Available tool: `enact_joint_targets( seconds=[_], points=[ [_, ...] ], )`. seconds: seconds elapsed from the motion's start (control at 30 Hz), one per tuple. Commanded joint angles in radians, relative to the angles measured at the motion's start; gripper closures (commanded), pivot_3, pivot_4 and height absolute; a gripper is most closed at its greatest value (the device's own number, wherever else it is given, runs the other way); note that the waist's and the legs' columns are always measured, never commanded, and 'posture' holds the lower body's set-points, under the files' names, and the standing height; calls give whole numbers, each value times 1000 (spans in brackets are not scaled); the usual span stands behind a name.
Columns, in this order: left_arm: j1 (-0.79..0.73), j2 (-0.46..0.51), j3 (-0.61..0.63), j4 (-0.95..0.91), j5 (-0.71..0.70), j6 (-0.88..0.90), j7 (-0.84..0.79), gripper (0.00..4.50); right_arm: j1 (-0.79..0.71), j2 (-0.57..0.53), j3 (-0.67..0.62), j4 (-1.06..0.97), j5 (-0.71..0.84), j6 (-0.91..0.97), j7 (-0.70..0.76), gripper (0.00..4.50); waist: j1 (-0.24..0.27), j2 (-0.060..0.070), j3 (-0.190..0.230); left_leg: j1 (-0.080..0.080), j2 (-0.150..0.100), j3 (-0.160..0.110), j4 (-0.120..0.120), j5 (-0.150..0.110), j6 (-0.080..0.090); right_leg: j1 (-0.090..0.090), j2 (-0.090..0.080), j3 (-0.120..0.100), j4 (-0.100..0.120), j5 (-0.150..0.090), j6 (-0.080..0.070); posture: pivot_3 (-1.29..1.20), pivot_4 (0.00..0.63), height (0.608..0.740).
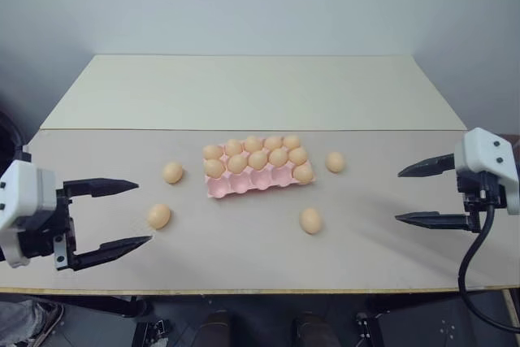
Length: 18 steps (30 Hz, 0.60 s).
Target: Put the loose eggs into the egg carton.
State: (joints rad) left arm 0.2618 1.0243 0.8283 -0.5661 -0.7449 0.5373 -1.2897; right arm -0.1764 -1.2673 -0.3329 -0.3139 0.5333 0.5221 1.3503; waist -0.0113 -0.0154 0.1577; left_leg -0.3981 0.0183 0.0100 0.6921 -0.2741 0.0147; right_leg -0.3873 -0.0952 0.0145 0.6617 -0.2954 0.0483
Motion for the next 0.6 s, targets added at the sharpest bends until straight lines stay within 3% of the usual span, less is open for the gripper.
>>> enact_joint_targets(
  seconds=[0.03,0.6],
  points=[
    [5,1,36,6,9,-22,-9,23,-11,-1,-33,-11,8,-22,3,0,0,0,0,0,0,0,0,0,0,0,0,0,0,0,0,0,150,740],
    [-46,3,-7,6,-11,-19,29,23,-11,-3,-40,-8,5,-15,-6,0,0,0,0,0,0,0,0,0,0,0,0,0,0,0,0,0,150,740]
  ],
)
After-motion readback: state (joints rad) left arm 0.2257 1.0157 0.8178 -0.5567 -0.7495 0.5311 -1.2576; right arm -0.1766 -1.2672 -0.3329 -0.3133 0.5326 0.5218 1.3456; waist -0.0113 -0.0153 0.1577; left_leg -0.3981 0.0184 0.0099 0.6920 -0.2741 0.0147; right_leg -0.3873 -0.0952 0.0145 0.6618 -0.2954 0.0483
